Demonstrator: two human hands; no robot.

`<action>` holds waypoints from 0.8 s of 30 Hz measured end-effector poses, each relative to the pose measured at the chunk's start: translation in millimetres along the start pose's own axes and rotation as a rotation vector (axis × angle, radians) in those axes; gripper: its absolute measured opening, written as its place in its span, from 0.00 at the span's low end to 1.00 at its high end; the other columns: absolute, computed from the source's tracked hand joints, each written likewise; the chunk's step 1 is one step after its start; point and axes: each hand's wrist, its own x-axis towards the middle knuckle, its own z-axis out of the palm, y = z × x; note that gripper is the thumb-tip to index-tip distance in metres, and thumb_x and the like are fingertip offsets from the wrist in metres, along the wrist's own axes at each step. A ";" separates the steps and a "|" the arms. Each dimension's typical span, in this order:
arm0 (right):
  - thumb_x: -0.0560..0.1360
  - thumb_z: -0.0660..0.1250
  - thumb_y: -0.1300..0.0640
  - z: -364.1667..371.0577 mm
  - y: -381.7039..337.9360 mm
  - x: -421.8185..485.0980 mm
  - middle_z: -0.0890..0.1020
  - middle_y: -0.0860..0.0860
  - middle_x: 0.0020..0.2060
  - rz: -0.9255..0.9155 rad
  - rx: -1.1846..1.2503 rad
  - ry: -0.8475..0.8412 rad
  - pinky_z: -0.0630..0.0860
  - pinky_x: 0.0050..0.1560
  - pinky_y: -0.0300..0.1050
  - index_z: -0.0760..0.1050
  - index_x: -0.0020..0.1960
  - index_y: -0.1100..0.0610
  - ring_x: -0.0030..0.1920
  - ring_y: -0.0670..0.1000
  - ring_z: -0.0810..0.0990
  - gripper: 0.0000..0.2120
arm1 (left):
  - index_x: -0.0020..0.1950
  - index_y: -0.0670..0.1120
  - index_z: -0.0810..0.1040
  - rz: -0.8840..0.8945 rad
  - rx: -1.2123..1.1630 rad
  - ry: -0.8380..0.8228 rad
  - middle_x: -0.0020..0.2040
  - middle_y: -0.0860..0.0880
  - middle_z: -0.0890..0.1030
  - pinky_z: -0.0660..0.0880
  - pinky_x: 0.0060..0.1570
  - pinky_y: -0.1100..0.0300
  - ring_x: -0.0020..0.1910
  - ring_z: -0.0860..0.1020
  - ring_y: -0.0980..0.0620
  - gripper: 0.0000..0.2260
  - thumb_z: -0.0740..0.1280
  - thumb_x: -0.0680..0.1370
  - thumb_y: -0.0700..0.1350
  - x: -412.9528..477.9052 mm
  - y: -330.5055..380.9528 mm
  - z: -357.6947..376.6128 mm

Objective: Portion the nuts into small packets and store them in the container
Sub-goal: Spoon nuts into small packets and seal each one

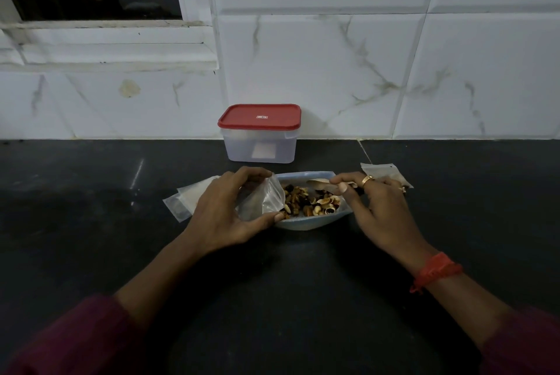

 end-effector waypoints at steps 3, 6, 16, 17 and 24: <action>0.81 0.57 0.43 0.3 -1.0 0.9 0.85 0.43 0.44 0.056 0.046 -0.048 0.72 0.63 0.55 0.79 0.62 0.44 0.48 0.40 0.79 0.16 | 0.68 0.56 0.73 -0.002 0.043 0.007 0.61 0.57 0.78 0.74 0.51 0.64 0.57 0.74 0.60 0.32 0.70 0.68 0.69 0.1 0.8 -1.5; 0.81 0.58 0.44 -1.7 -2.2 2.7 0.85 0.39 0.41 0.074 0.143 -0.022 0.77 0.58 0.57 0.81 0.59 0.45 0.48 0.39 0.83 0.15 | 0.68 0.55 0.73 0.006 -0.007 -0.004 0.61 0.57 0.78 0.76 0.49 0.69 0.56 0.76 0.61 0.32 0.72 0.68 0.67 1.0 1.5 -2.7; 0.82 0.62 0.57 -3.8 -6.2 1.1 0.86 0.45 0.38 0.224 0.285 -0.060 0.75 0.35 0.38 0.83 0.55 0.48 0.35 0.42 0.82 0.11 | 0.69 0.54 0.69 0.015 -0.044 -0.091 0.62 0.58 0.76 0.78 0.41 0.70 0.49 0.79 0.61 0.36 0.76 0.67 0.65 2.2 0.1 -1.3; 0.82 0.62 0.56 -3.9 -5.8 1.3 0.85 0.44 0.37 0.238 0.288 -0.056 0.78 0.37 0.45 0.83 0.55 0.48 0.37 0.47 0.83 0.11 | 0.69 0.54 0.69 0.015 -0.044 -0.091 0.62 0.58 0.76 0.78 0.41 0.70 0.50 0.79 0.61 0.36 0.77 0.67 0.63 2.3 0.4 -1.4; 0.83 0.61 0.54 -3.8 -7.2 0.6 0.86 0.43 0.38 0.349 0.378 -0.107 0.76 0.38 0.43 0.83 0.54 0.45 0.32 0.46 0.77 0.12 | 0.68 0.55 0.71 0.014 -0.063 -0.059 0.61 0.58 0.77 0.78 0.41 0.70 0.50 0.79 0.60 0.34 0.78 0.66 0.62 2.1 1.6 -1.2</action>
